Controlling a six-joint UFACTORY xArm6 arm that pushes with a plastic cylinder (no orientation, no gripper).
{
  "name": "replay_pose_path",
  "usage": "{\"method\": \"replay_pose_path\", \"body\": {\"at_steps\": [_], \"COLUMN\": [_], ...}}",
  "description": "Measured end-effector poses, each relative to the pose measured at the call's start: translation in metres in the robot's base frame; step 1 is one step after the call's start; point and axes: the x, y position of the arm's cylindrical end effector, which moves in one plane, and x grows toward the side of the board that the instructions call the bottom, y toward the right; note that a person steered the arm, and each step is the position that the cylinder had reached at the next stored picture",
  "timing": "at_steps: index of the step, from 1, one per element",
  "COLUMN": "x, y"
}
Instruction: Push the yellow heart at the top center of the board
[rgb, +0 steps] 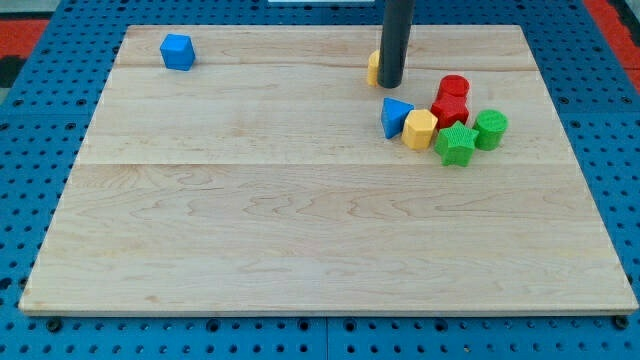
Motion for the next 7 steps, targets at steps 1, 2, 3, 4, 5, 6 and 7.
{"method": "replay_pose_path", "body": {"at_steps": [1, 2, 3, 4, 5, 6, 7], "x": [-0.028, -0.044, -0.064, -0.061, -0.061, -0.061, -0.061], "y": [0.0, 0.021, 0.034, -0.023, -0.065, -0.065, -0.064]}}
